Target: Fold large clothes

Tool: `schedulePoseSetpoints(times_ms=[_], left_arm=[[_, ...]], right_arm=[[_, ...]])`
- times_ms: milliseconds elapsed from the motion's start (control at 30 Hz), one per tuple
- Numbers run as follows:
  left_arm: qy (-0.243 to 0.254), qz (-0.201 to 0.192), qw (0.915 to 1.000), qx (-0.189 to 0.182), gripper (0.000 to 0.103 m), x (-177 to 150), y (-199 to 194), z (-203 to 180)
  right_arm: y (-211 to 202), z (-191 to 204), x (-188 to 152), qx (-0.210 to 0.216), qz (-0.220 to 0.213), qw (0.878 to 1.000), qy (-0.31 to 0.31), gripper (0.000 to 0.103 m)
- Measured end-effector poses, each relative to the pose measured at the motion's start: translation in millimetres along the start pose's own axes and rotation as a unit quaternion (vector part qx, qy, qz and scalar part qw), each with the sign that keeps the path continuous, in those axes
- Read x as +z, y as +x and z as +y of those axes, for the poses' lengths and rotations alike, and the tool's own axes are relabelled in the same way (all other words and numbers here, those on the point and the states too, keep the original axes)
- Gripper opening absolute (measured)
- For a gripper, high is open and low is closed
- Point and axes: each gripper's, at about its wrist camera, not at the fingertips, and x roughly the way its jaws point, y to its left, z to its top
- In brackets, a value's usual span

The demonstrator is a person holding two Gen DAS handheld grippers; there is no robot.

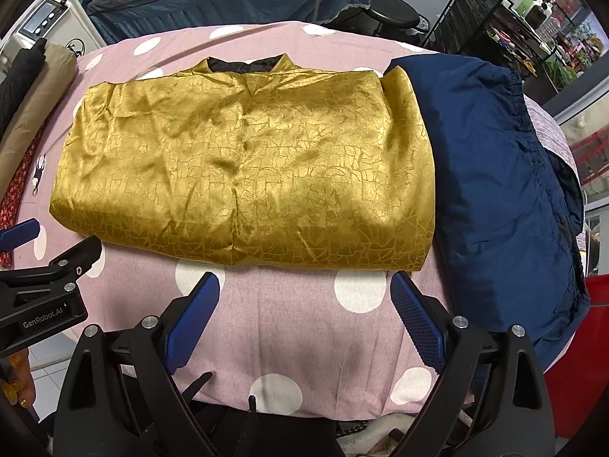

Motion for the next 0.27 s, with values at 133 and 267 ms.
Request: schedulePoseSetpoints(times_ms=[133, 267], left_arm=[[0.003, -0.001, 1.0, -0.004, 0.096, 0.2, -0.2, -1.5], [0.004, -0.005, 1.0, -0.001, 0.096, 0.5, -2.3, -1.9]], right_arm=[[0.2, -0.4, 0.6, 0.0, 0.0, 1.0, -0.001, 0.09], [0.2, -0.3, 0.6, 0.0, 0.0, 1.0, -0.002, 0.09]])
